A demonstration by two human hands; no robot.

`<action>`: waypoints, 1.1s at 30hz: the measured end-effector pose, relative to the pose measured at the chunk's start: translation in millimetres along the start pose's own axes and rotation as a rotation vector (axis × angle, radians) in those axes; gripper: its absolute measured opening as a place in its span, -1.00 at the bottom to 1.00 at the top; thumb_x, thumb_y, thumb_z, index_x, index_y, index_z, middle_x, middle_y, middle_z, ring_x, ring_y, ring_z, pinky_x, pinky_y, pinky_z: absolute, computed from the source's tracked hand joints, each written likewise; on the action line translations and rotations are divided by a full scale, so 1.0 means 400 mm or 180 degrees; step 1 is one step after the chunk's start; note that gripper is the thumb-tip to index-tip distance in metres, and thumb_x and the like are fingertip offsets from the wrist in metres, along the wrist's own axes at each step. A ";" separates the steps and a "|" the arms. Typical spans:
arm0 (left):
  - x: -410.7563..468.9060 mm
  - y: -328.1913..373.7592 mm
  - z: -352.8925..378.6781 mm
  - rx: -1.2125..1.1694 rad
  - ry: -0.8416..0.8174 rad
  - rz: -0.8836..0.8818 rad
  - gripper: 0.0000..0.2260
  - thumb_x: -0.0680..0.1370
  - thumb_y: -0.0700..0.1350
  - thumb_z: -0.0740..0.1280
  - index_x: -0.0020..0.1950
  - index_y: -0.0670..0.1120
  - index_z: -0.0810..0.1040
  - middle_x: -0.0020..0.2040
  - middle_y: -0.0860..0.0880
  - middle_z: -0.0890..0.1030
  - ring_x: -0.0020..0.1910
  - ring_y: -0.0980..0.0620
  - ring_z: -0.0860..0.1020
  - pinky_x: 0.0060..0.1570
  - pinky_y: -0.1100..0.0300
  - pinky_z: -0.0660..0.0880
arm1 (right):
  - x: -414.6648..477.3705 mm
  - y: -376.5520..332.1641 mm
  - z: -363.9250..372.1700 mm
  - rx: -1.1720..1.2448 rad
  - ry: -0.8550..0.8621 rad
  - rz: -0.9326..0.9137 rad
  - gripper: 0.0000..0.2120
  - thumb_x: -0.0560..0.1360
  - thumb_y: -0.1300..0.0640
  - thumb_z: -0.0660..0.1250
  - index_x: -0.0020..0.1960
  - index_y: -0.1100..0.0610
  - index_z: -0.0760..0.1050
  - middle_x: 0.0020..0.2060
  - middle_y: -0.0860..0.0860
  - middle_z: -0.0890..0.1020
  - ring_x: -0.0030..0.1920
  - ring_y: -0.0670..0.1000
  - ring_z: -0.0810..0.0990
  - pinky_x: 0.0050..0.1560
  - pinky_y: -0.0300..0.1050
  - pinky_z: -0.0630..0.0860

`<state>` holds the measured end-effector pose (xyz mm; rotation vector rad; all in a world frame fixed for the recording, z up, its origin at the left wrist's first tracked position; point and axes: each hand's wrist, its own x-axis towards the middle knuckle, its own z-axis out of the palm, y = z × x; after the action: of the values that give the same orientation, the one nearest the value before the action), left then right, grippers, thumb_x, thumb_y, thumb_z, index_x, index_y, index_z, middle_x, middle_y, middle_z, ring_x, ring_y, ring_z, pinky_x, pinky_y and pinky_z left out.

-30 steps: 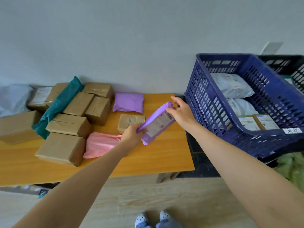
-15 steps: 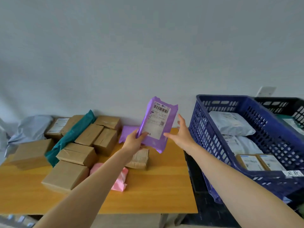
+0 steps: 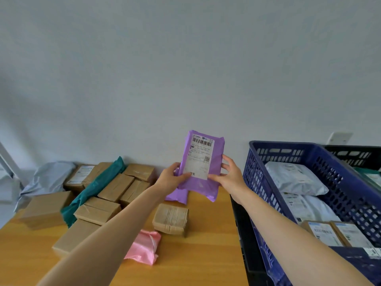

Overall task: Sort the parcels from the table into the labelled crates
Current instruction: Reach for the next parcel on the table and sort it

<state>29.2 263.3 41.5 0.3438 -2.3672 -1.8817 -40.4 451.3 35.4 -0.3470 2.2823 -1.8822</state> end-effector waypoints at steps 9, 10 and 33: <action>0.024 0.035 -0.060 0.0150 -0.0377 -0.0033 -0.59 0.55 -0.21 0.36 0.35 -0.01 0.33 0.02 0.00 0.64 -0.03 0.04 0.63 -0.20 0.16 0.63 | 0.001 -0.031 0.014 -0.0083 0.0014 0.0001 -0.10 0.32 0.32 0.56 0.52 0.09 0.17 0.34 0.05 0.47 0.23 0.06 0.54 -0.01 -0.16 0.57; 0.027 0.035 -0.066 0.0157 -0.0401 -0.0017 -0.58 0.55 -0.22 0.36 0.35 -0.01 0.32 0.01 0.01 0.64 -0.04 0.05 0.63 -0.22 0.18 0.62 | -0.002 -0.034 0.017 -0.0069 0.0028 -0.0008 -0.12 0.31 0.32 0.56 0.51 0.09 0.20 0.33 0.04 0.48 0.21 0.05 0.55 -0.08 -0.23 0.57; 0.023 0.061 0.026 0.0163 -0.1497 0.0458 -0.54 0.53 -0.26 0.37 0.30 0.11 0.30 0.06 -0.08 0.64 0.01 -0.04 0.63 -0.14 0.10 0.63 | -0.222 -0.064 -0.042 -0.0204 0.1243 0.0109 -0.21 0.31 0.38 0.53 0.45 0.16 0.29 0.29 0.02 0.50 0.19 0.02 0.55 0.00 -0.22 0.53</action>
<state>15.5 276.1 62.2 -0.2952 -2.6333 -2.0104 42.4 487.5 62.0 0.0612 2.5721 -2.0091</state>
